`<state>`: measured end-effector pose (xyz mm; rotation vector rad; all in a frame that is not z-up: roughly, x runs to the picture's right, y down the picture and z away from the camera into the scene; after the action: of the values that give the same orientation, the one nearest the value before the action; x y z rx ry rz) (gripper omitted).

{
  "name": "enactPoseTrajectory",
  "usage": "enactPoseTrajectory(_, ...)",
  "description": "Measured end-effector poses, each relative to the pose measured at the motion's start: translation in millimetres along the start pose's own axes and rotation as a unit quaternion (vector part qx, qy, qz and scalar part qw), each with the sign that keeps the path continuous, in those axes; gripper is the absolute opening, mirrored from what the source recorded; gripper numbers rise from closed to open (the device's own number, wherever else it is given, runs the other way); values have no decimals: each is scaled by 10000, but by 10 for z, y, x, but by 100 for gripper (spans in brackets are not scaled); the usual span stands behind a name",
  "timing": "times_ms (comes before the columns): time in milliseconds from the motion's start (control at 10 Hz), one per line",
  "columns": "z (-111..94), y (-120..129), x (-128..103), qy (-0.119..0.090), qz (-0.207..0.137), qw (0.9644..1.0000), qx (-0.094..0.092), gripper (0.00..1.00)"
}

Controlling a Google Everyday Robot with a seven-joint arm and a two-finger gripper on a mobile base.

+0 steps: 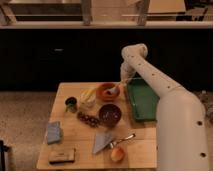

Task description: Wipe red bowl with brush

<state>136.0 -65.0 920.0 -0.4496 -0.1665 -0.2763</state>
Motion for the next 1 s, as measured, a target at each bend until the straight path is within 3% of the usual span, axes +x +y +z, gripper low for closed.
enactPoseTrajectory(300, 165, -238, -29, 37, -40, 10000, -35, 0)
enactPoseTrajectory(600, 392, -325, -310, -107, -315, 9991, -248, 0)
enactPoseTrajectory(800, 491, -288, -571, -299, -625, 9966, -446, 0)
enactPoseTrajectory(1000, 456, -65, -626, -359, -801, 9941, -637, 0)
